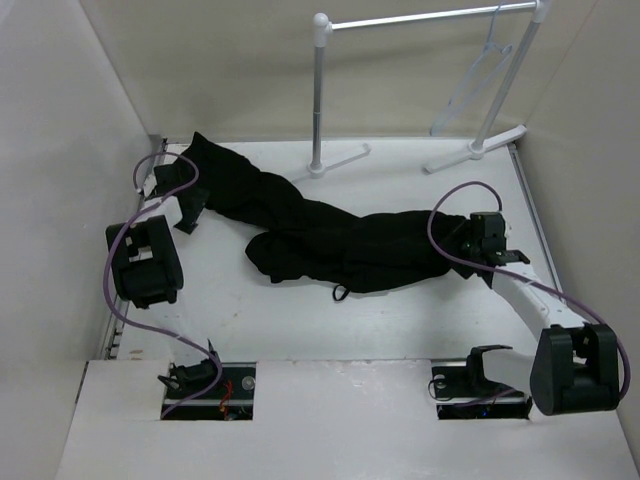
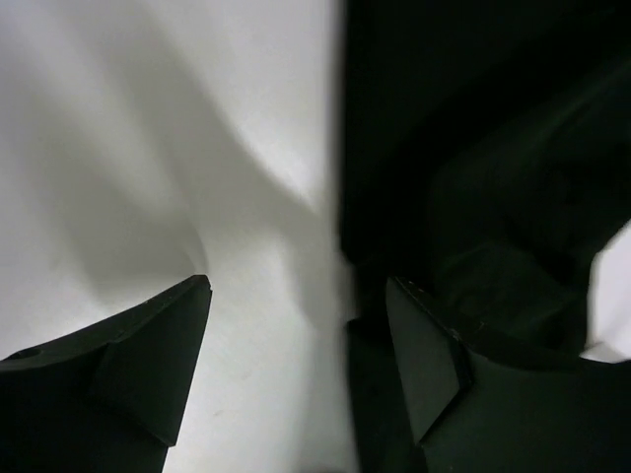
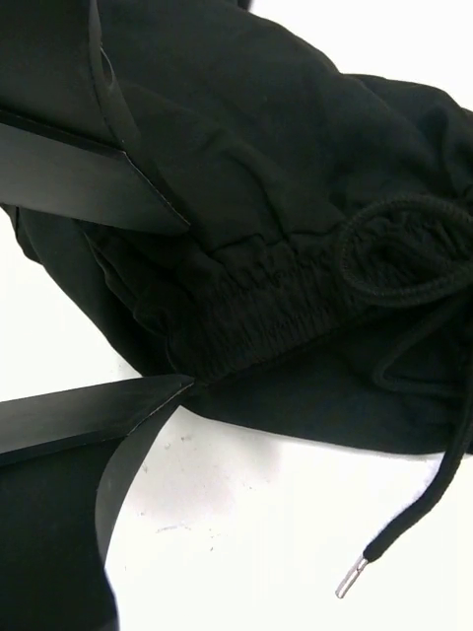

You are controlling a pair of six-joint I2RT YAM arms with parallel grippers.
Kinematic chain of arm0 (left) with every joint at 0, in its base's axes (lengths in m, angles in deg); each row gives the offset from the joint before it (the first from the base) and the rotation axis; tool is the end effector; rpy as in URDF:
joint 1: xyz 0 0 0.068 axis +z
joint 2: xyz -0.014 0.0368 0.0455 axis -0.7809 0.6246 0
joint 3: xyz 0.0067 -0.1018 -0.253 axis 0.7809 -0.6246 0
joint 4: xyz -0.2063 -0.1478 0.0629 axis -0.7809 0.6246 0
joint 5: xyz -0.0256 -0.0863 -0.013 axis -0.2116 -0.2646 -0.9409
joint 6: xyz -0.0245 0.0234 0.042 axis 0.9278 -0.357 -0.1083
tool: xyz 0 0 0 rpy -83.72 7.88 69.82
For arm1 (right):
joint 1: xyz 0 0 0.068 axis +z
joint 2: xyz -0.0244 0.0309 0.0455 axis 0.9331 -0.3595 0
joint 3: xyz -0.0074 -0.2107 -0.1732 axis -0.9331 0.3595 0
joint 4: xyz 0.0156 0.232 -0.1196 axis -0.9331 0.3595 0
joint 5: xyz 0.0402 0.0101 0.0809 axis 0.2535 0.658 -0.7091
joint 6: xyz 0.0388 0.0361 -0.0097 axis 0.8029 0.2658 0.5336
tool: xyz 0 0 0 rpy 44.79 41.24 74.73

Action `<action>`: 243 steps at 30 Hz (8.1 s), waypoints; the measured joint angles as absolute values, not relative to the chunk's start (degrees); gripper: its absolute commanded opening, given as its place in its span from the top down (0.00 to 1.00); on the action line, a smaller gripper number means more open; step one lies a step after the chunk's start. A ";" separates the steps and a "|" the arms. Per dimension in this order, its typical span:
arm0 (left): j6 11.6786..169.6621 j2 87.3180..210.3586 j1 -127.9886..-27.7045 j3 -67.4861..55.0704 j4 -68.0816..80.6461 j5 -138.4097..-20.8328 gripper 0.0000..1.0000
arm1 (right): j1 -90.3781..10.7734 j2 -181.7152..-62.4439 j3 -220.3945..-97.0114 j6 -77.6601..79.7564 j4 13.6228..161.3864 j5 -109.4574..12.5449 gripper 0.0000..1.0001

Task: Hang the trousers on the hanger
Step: Flatten out the trousers at the center of the board.

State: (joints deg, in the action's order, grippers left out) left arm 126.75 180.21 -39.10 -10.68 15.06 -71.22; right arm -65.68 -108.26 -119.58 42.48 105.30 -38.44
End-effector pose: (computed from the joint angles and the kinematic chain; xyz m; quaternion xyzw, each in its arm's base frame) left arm 0.3916 0.0850 0.1797 -0.4629 0.8024 -0.1135 0.3591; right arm 0.2307 0.0117 0.2005 0.3652 0.8628 0.1341 0.3228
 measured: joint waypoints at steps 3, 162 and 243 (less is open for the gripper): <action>127.56 182.62 -39.29 -7.33 12.27 -71.92 0.30 | -66.30 -108.29 -119.58 42.61 105.30 -37.90 0.33; 125.46 150.29 -72.78 -35.99 36.70 -56.20 0.73 | -69.73 -102.80 -115.62 46.48 101.70 -36.39 0.89; 127.25 160.30 -35.86 -28.88 19.78 -61.36 1.00 | -80.98 -117.25 -118.29 43.49 99.60 -34.82 0.52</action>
State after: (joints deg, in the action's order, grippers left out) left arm 127.25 160.30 -35.86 -28.88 19.78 -61.36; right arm -80.98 -117.25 -118.29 43.49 99.60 -34.82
